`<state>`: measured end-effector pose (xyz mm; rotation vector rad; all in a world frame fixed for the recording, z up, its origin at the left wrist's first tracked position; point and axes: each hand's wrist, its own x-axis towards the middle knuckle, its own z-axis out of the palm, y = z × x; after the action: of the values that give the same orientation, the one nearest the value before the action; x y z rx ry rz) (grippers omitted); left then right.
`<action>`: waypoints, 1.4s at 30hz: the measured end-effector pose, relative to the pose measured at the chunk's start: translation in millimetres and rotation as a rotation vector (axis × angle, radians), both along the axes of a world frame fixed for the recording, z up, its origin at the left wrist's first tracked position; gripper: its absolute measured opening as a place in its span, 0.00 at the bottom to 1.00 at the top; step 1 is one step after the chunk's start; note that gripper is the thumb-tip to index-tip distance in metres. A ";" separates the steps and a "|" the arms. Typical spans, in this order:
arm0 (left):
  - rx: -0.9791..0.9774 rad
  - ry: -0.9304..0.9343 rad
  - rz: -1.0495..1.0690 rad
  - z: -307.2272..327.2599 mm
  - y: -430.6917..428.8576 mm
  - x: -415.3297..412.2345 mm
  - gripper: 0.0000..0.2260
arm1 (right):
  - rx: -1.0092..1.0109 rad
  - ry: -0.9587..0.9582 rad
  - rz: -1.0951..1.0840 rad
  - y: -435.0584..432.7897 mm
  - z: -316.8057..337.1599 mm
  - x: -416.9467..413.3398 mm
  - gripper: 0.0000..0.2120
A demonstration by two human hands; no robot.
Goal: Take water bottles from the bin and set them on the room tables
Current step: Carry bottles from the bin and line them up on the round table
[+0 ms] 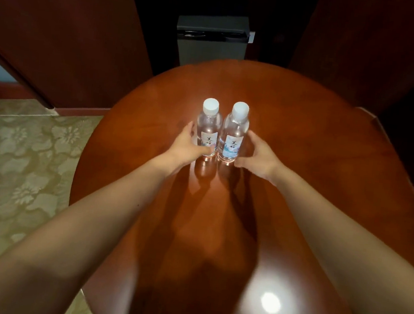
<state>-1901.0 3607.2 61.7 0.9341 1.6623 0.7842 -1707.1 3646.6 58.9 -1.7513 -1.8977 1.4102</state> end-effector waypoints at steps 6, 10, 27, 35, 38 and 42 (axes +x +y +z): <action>-0.037 0.282 -0.209 12.2 -61.0 25.1 0.29 | 0.153 -0.356 0.293 -63.0 21.2 18.2 0.49; -0.027 0.479 -0.337 21.9 -107.9 36.3 0.35 | 0.189 -0.463 0.352 -105.7 41.0 35.3 0.50; 0.090 0.821 -0.523 101.4 -309.2 118.3 0.45 | 0.350 -0.513 0.358 -312.7 130.2 128.4 0.44; 0.180 0.854 -0.679 123.0 -345.5 159.0 0.46 | 0.369 -0.534 0.238 -379.6 148.8 178.3 0.43; 0.231 0.845 -0.779 133.3 -347.4 175.9 0.45 | 0.351 -0.550 0.142 -399.6 153.4 196.1 0.43; 0.358 0.844 -0.931 141.8 -350.6 203.6 0.46 | 0.336 -0.579 -0.032 -436.1 158.3 213.2 0.44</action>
<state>-1697.4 3256.6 203.5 2.2816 1.4663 -0.0028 -1494.0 3210.4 217.3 -2.1401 -2.1876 0.5426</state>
